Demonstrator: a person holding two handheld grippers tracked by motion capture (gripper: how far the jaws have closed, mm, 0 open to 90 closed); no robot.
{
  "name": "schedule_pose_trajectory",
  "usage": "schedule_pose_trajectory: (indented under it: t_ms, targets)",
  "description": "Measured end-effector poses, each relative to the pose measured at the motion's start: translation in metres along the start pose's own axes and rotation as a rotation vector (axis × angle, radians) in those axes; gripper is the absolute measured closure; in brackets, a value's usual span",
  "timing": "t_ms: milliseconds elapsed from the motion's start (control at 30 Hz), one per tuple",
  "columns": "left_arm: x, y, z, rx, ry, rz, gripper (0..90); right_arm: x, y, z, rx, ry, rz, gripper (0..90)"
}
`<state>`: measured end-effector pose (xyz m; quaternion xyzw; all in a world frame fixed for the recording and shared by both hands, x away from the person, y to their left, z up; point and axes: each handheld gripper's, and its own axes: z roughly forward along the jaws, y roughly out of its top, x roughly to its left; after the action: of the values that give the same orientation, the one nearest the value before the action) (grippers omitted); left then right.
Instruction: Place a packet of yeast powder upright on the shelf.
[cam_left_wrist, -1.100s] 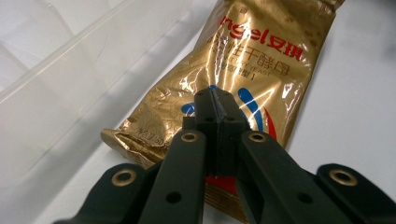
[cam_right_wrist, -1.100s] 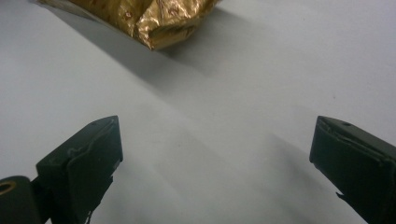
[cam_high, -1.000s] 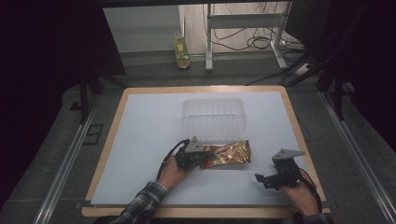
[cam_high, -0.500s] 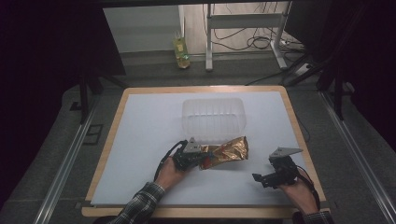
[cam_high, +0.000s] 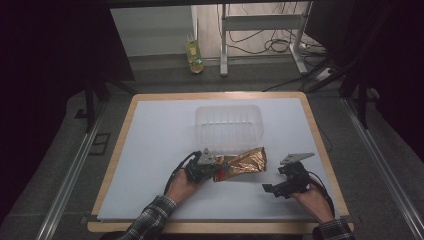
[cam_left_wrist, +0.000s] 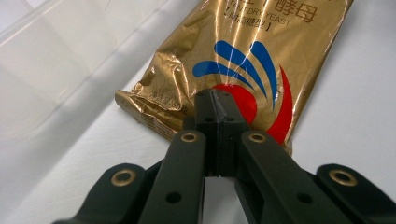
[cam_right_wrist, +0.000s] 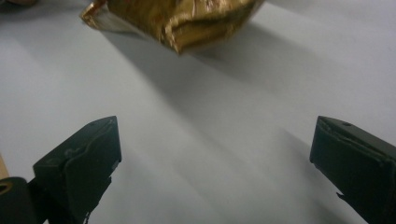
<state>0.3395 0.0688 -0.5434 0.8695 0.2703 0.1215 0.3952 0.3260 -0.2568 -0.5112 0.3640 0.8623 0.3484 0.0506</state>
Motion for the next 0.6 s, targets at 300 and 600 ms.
schedule_pose_trajectory:
  t_ms: [300, 600]
  targets:
    - [0.001, 0.0, 0.0, -0.004, -0.004, -0.004, 89.8, -0.004, 0.021, 0.013, -0.004, 0.044, 0.004, 1.5]
    - [0.0, 0.0, 0.0, -0.004, -0.001, 0.0, 89.8, -0.007, 0.035, 0.024, -0.012, 0.078, 0.034, 1.7]
